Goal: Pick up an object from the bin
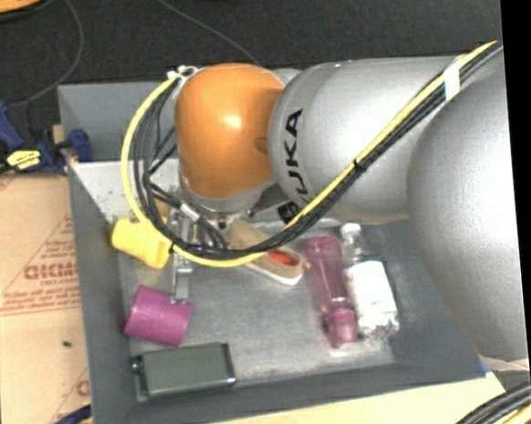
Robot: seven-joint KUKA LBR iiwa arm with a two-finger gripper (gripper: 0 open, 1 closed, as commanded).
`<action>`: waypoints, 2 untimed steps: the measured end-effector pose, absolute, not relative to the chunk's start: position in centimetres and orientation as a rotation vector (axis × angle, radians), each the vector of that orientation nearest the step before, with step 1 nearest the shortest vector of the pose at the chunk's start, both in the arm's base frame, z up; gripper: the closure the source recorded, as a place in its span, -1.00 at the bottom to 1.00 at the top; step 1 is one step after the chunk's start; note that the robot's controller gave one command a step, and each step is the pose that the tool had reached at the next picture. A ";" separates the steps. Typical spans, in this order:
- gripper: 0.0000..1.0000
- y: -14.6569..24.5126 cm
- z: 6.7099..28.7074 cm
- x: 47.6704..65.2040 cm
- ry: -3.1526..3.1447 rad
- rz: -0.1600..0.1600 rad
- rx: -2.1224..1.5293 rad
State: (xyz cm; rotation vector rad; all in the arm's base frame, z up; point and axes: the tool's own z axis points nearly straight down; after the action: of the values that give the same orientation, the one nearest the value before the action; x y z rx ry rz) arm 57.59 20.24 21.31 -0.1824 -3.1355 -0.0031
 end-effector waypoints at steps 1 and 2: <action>-1.00 20.0 21.3 58.5 -3.134 -0.003 -0.210; -1.00 14.5 29.0 59.5 -3.140 -0.001 -0.076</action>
Offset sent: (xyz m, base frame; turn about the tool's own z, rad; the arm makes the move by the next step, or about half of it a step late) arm 0.0209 -0.0652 0.0867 -0.0753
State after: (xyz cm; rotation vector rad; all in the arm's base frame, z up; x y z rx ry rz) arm 59.53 14.52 28.96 -0.0757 -3.1404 -0.0011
